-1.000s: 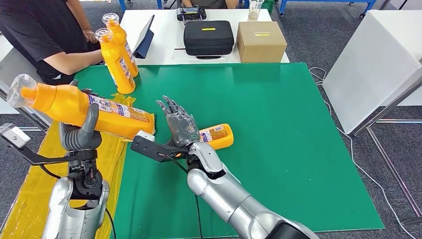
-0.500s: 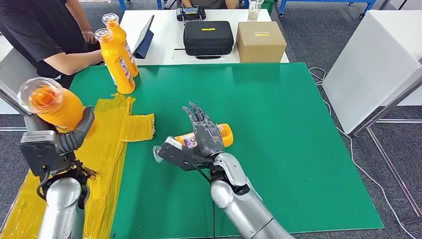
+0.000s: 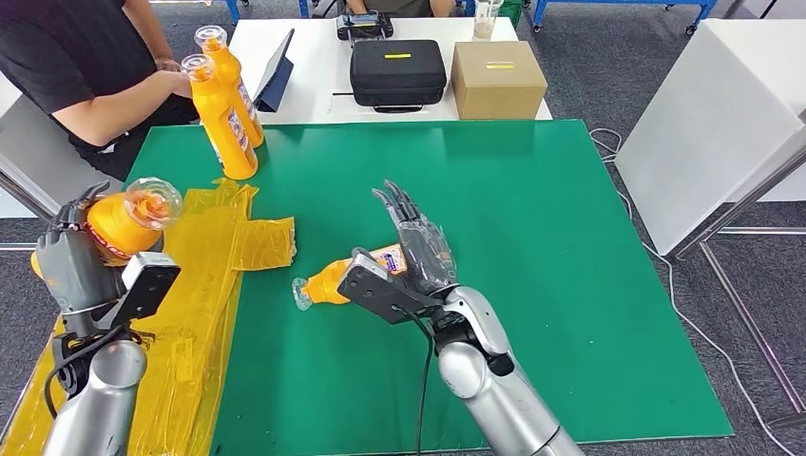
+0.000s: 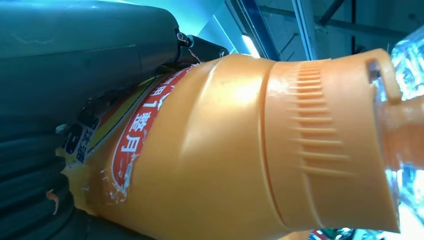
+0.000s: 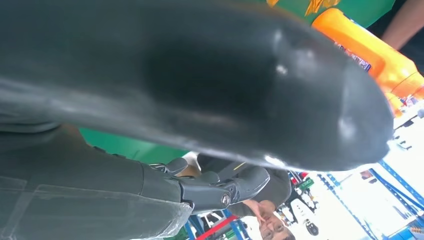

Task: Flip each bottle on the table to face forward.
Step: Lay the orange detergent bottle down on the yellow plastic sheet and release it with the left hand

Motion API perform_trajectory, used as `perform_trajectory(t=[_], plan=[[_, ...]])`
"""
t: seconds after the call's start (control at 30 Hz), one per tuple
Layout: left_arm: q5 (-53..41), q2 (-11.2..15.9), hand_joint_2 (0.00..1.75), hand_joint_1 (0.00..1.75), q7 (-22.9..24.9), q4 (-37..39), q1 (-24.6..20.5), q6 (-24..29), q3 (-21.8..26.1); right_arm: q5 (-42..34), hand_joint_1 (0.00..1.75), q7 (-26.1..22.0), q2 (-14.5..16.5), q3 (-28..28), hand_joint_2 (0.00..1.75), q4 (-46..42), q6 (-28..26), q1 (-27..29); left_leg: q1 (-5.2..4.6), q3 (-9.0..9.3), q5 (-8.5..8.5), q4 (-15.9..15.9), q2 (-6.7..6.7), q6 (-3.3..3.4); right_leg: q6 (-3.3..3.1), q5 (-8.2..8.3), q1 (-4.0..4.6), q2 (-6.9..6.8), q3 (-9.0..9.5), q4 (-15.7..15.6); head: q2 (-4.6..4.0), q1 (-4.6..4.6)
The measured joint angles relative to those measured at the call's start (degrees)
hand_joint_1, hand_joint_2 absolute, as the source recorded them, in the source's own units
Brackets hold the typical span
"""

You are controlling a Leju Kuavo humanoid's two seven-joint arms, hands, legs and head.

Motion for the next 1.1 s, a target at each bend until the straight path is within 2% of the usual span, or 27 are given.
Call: perform_trajectory(t=[0.27,0.5,0.7,0.93,1.1], plan=[[-2.62,-0.2,1.75,1.75,-3.1,3.72,1.12,0.03,2.69,-0.81,0.0,-0.44,-1.85,0.02,0.0,-2.54,-0.25,2.54,-0.01,0.0,-0.02,0.0,-0.01,0.0,0.0,0.0,-0.01,0.0,-0.01,-0.01,0.0,-0.01],[-10.12,-2.02,1.75,1.75,-4.39,6.39,2.9,0.03,3.14,-2.5,0.0,-2.17,-3.89,0.24,0.0,-5.63,-0.85,6.44,-0.01,0.0,-0.03,0.0,-0.01,0.01,0.0,0.0,-0.01,0.0,0.0,-0.02,0.01,-0.01],[-15.91,-3.31,1.75,1.75,-7.39,8.55,4.96,0.03,3.84,-3.86,0.0,-3.83,-5.45,1.2,0.0,-7.56,-1.15,9.56,-0.01,-0.01,-0.05,0.0,0.0,0.01,0.0,-0.01,-0.01,0.0,-0.01,-0.03,0.01,-0.01],[-23.13,-4.4,1.75,1.75,-8.73,11.02,6.61,0.05,7.16,-4.72,0.0,-4.48,-6.36,2.99,0.0,-8.85,-0.21,10.51,0.0,0.0,-0.05,-0.01,0.0,0.01,0.0,-0.01,0.02,0.0,-0.01,-0.03,0.01,-0.01],[-25.0,-4.55,1.75,1.75,-8.47,12.96,6.59,0.07,8.84,-5.01,0.0,-4.52,-6.79,3.8,0.0,-9.41,0.13,10.6,0.0,0.01,-0.05,-0.01,0.0,0.01,0.0,-0.01,0.02,0.0,0.0,-0.02,0.0,-0.01]])
